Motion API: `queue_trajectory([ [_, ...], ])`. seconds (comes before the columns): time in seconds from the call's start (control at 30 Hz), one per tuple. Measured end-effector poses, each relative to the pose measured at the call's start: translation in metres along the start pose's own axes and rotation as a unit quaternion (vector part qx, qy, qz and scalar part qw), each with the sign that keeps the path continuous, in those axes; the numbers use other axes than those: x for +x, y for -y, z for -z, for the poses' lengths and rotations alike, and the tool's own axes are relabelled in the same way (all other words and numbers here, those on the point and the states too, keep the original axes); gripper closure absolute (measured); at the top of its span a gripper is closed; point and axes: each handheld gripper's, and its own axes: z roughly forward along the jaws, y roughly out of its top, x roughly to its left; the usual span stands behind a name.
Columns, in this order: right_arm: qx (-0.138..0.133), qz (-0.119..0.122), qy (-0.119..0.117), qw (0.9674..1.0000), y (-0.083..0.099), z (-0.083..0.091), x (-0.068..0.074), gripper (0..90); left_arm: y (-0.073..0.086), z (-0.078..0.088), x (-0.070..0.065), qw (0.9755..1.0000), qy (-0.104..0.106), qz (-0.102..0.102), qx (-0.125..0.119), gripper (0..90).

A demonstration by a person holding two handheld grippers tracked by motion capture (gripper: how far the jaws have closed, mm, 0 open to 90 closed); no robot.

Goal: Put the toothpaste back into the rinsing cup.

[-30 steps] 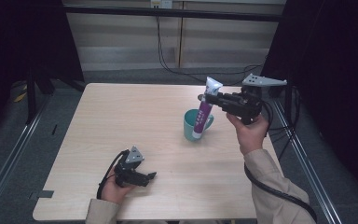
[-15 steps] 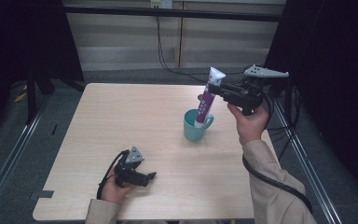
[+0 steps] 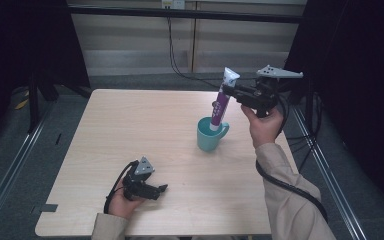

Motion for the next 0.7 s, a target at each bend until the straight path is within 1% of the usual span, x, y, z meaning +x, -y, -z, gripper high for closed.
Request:
queue_trajectory([
  [0.23, 0.002, -0.001, 0.016, 0.9999, 0.005, -0.008, -0.006, 76.3, 0.000, 0.000, 0.000, 1.0000, 0.000, 0.001, 0.000, 14.6],
  [0.37, 0.000, -0.002, 0.020, 0.9998, 0.008, -0.013, -0.007, 76.2, 0.000, 0.000, 0.000, 1.0000, 0.001, 0.001, -0.001, 14.7],
  [0.7, 0.009, 0.004, 0.027, 0.9996, 0.018, -0.022, -0.008, 76.2, 0.000, 0.000, 0.000, 1.0000, 0.001, 0.000, -0.001, 14.7],
])
